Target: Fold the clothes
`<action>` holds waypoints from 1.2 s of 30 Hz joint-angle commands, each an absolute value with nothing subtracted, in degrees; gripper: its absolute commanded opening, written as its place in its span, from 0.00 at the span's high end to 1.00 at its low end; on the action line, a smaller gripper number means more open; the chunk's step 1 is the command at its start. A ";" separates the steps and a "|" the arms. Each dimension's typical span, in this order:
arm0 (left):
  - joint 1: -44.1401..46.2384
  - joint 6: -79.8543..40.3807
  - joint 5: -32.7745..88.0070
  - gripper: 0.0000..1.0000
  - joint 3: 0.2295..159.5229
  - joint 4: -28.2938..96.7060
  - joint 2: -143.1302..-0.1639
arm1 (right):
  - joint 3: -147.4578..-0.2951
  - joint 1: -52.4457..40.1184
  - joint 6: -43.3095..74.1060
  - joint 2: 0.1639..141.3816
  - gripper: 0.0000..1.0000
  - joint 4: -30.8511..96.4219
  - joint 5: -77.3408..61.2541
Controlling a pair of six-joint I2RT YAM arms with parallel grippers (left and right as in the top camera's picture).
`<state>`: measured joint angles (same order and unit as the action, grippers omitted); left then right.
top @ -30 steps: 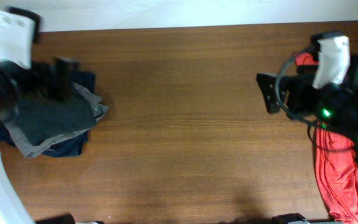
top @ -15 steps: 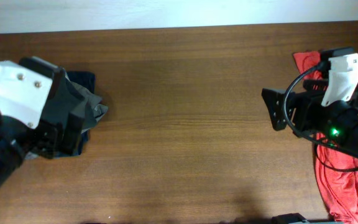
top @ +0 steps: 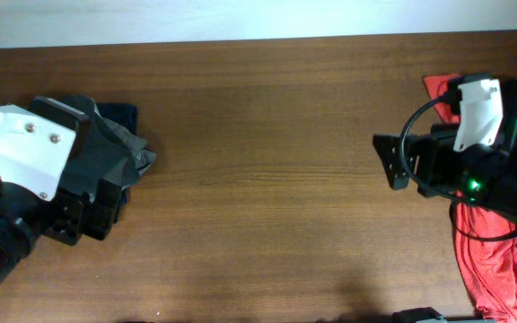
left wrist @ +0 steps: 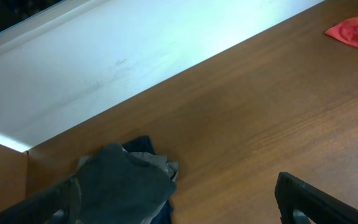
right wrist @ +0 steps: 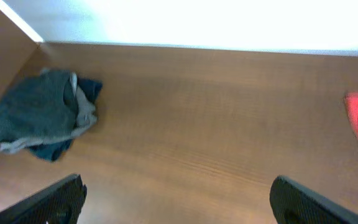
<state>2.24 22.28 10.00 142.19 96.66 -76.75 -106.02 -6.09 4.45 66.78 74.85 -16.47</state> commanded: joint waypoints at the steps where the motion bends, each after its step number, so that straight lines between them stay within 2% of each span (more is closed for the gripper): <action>1: 2.52 21.93 9.58 0.01 142.56 96.68 -76.75 | -106.74 -6.28 -3.11 62.61 0.01 71.68 -15.70; 9: 2.52 21.93 9.58 0.01 142.56 96.68 -76.75 | -100.47 -6.28 -7.31 52.40 0.01 69.76 -0.80; 15: 2.52 21.93 9.58 0.01 142.56 96.68 -76.73 | -74.74 -3.95 -8.16 37.08 0.01 56.82 0.71; 24: 2.52 21.93 9.58 0.01 142.56 96.68 -76.73 | -39.77 -2.81 -8.14 18.83 0.01 44.56 0.54; 29: 2.52 21.93 9.58 0.01 142.56 96.68 -76.75 | -27.22 -2.81 -8.12 9.89 0.01 41.67 0.51; 36: 2.52 21.91 9.58 0.01 142.56 96.66 -76.75 | -17.93 -2.92 -8.12 1.34 0.01 38.89 -0.45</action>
<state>2.24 22.31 10.00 142.23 96.66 -76.77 -20.45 -3.36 -7.77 4.19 39.70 -0.27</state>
